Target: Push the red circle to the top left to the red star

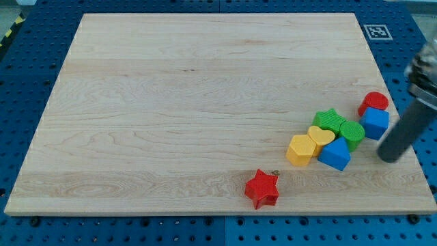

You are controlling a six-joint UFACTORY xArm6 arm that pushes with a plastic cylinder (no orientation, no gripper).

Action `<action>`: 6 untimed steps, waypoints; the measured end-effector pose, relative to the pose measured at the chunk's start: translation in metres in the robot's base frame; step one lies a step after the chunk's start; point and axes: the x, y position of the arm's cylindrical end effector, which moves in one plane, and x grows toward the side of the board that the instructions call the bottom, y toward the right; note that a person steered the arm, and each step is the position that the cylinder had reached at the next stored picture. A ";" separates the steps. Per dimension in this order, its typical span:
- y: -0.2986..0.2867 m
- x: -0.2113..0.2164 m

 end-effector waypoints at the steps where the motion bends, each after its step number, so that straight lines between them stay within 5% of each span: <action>1: 0.046 0.000; 3: 0.055 -0.090; 6: -0.025 -0.116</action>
